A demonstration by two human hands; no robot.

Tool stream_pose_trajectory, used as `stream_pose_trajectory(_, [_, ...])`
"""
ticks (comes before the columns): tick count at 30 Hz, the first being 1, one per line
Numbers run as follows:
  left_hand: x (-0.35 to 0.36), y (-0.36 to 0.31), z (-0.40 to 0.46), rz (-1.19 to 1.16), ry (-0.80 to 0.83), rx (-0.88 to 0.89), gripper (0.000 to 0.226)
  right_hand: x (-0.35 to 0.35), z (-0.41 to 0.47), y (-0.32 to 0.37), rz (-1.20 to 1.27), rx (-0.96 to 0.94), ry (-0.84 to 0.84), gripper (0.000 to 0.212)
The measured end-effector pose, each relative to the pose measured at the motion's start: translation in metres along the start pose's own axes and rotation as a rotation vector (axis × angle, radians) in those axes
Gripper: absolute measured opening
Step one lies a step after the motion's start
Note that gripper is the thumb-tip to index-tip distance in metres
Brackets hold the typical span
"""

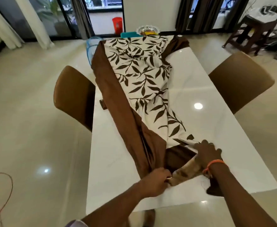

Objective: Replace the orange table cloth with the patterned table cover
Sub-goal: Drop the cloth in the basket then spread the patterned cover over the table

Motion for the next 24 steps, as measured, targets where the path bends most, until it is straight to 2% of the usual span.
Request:
stream_pose_trajectory(2, [0.000,0.023,-0.007,0.129,-0.120,-0.077,0.025,0.014,-0.005,0.019,0.119,-0.061,0.021,0.042])
stream_pose_trajectory(3, [-0.004,0.038,-0.014,0.140,-0.240,-0.185,0.028,0.023,-0.007,0.023,0.190,-0.048,0.002,0.047])
stream_pose_trajectory(5, [-0.016,0.067,-0.033,0.042,-0.518,-0.540,0.035,0.042,-0.015,0.022,0.291,0.095,-0.052,0.063])
stream_pose_trajectory(6, [-0.020,0.076,-0.043,-0.041,-0.593,-0.737,0.046,0.052,-0.020,0.019,0.307,0.182,-0.049,0.074])
stream_pose_trajectory(8, [-0.013,0.083,-0.048,-0.192,-0.580,-0.974,0.075,0.070,-0.032,0.012,0.315,0.289,-0.053,0.086])
stream_pose_trajectory(10, [-0.003,0.079,-0.038,-0.371,-0.550,-0.983,0.078,0.081,-0.035,0.008,0.450,0.333,-0.071,0.078])
stream_pose_trajectory(13, [0.006,0.057,-0.018,-0.645,-0.504,-0.930,0.031,0.071,-0.037,0.021,0.676,0.276,-0.036,0.028])
stream_pose_trajectory(14, [0.005,0.051,-0.016,-0.663,-0.517,-0.915,0.023,0.063,-0.042,0.028,0.696,0.248,-0.053,0.020])
stream_pose_trajectory(16, [-0.002,0.040,-0.016,-0.628,-0.615,-0.870,0.022,0.044,-0.057,0.050,0.723,0.169,-0.162,0.016])
stream_pose_trajectory(18, [-0.018,0.026,-0.021,-0.596,-0.731,-0.775,0.025,0.026,-0.082,0.095,0.758,-0.024,-0.235,0.018])
stream_pose_trajectory(19, [-0.027,0.021,-0.022,-0.612,-0.749,-0.716,0.029,0.021,-0.096,0.123,0.667,-0.175,-0.245,0.024])
stream_pose_trajectory(20, [-0.034,0.019,-0.022,-0.629,-0.722,-0.675,0.036,0.016,-0.115,0.153,0.491,-0.321,-0.196,0.029])
stream_pose_trajectory(21, [-0.040,0.021,-0.021,-0.624,-0.664,-0.664,0.043,0.017,-0.129,0.172,0.423,-0.385,-0.113,0.031])
stream_pose_trajectory(22, [-0.044,0.025,-0.021,-0.584,-0.591,-0.689,0.046,0.017,-0.138,0.183,0.532,-0.474,-0.031,0.030])
stream_pose_trajectory(24, [-0.056,0.042,-0.025,-0.424,-0.503,-0.751,0.035,0.014,-0.147,0.186,0.862,-0.545,0.119,0.029])
Point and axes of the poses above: each hand's wrist, its own z-axis towards the middle knuckle, its own x-axis out of the palm, y = z × x, the point moved 4 cm from there along z, towards the middle knuckle, and after that the axes turned 10 degrees about -y, right-handed, at the moved point
